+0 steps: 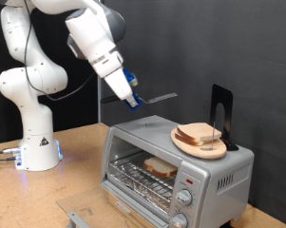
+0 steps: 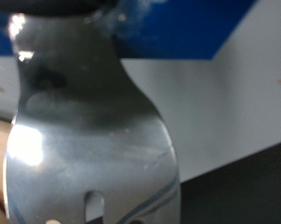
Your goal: Make a piece of toast with the oven
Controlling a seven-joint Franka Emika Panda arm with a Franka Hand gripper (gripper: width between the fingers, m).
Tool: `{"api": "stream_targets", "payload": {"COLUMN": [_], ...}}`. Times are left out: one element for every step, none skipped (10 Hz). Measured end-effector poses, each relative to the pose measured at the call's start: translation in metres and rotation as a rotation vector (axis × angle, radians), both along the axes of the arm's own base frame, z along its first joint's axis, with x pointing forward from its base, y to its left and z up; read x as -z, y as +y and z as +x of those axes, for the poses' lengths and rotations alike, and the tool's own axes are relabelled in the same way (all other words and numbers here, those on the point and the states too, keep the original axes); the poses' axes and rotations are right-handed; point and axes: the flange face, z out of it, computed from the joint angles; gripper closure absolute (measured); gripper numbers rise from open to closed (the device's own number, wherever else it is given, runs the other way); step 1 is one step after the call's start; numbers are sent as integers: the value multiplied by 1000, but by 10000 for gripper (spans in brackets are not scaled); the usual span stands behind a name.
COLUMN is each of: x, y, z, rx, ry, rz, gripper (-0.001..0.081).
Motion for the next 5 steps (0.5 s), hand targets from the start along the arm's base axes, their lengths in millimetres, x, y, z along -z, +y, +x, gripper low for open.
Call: {"api": "stream_targets", "payload": {"x": [4,10,16,22,28], "y": [13,22,29,32,34], "z": [-2,-3,-2,-1,0], "rx": [0,5,12,18,22], "ry": [4,10,15,19,25], "rz": [-13,-26,-35,-42,-48], "gripper": [406,406,406,406,406]}}
